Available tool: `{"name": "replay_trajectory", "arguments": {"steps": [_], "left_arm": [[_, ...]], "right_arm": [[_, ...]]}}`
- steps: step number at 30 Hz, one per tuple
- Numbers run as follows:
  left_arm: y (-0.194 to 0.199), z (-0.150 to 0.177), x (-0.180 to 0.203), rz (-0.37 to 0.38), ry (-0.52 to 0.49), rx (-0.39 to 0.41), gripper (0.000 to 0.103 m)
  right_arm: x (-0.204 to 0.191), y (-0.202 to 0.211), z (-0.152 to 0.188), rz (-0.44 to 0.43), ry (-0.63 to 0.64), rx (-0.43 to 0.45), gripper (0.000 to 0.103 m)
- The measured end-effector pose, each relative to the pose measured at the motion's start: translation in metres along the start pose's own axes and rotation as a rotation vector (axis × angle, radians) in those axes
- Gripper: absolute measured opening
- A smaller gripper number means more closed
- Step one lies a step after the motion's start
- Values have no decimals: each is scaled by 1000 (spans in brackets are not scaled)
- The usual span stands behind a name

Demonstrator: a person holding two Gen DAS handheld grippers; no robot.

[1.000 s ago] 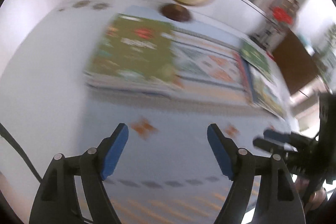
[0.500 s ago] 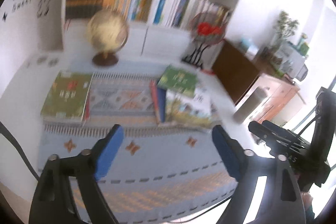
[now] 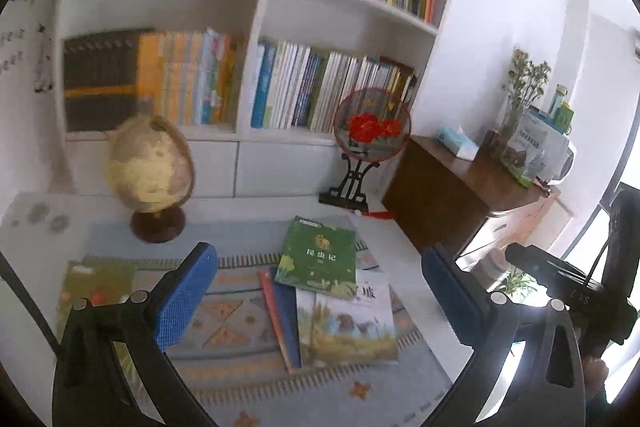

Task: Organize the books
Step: 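Move the right gripper back over the loose book pile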

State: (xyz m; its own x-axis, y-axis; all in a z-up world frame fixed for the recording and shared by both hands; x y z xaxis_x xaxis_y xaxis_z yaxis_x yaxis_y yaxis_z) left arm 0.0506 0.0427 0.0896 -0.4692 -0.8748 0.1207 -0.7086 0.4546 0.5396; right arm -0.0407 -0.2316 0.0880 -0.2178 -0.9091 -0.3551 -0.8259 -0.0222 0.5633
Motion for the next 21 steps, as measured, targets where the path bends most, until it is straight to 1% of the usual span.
{"name": "replay_trajectory", "arguments": {"steps": [1, 2, 4, 6, 8, 9, 11, 12, 13, 14, 15, 16, 18, 19, 21], "left_arm": [[-26, -2, -8, 5, -1, -30, 102], [-52, -5, -15, 16, 2, -60, 102], [-90, -6, -28, 38, 28, -92, 102], [-132, -7, -42, 84, 62, -118, 102], [-164, -6, -49, 62, 66, -158, 102], [-185, -5, -48, 51, 41, -186, 102], [-217, -1, -46, 57, 4, -214, 102], [-234, 5, -47, 55, 0, -239, 102], [-251, 12, -48, 53, 7, -273, 100], [-268, 21, -49, 64, 14, -304, 100], [-279, 28, -49, 82, 23, -319, 100], [-289, 35, -49, 99, 35, -331, 100], [-311, 48, -50, 137, 71, -353, 100], [-320, 52, -52, 153, 91, -360, 100], [-339, 68, -57, 158, 154, -399, 100]], "right_arm": [[-4, -26, -3, 23, 9, -30, 88], [-6, -43, -3, 34, 17, -55, 88], [-6, -85, 2, 48, 20, -112, 88], [-1, -114, 7, 35, -3, -141, 88], [10, -156, 9, 39, -62, -188, 88], [16, -176, 10, 42, -78, -207, 87], [26, -210, 12, 49, -98, -236, 83], [30, -230, 14, 48, -98, -255, 81], [32, -241, 16, 48, -100, -266, 71], [38, -260, 20, 58, -110, -290, 66], [41, -272, 23, 65, -114, -310, 62], [44, -288, 29, 71, -115, -330, 60], [47, -305, 36, 87, -110, -334, 60], [50, -318, 41, 98, -105, -350, 60], [56, -336, 46, 106, -112, -380, 60]]}}
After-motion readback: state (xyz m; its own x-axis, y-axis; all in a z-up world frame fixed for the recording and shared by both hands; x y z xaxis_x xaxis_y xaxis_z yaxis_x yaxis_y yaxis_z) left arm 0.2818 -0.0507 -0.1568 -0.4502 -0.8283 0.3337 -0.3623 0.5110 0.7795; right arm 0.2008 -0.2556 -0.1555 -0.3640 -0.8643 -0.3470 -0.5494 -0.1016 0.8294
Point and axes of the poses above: each gripper's, at about its wrist camera, not at the fingertips, and y roughly against the way its jaws point, x to its right, z to its underside, the point moved 1 cm from there along -y, roughly the way its jaws point, and after that the axes turned 10 degrees about -y, right-handed, at the moved point
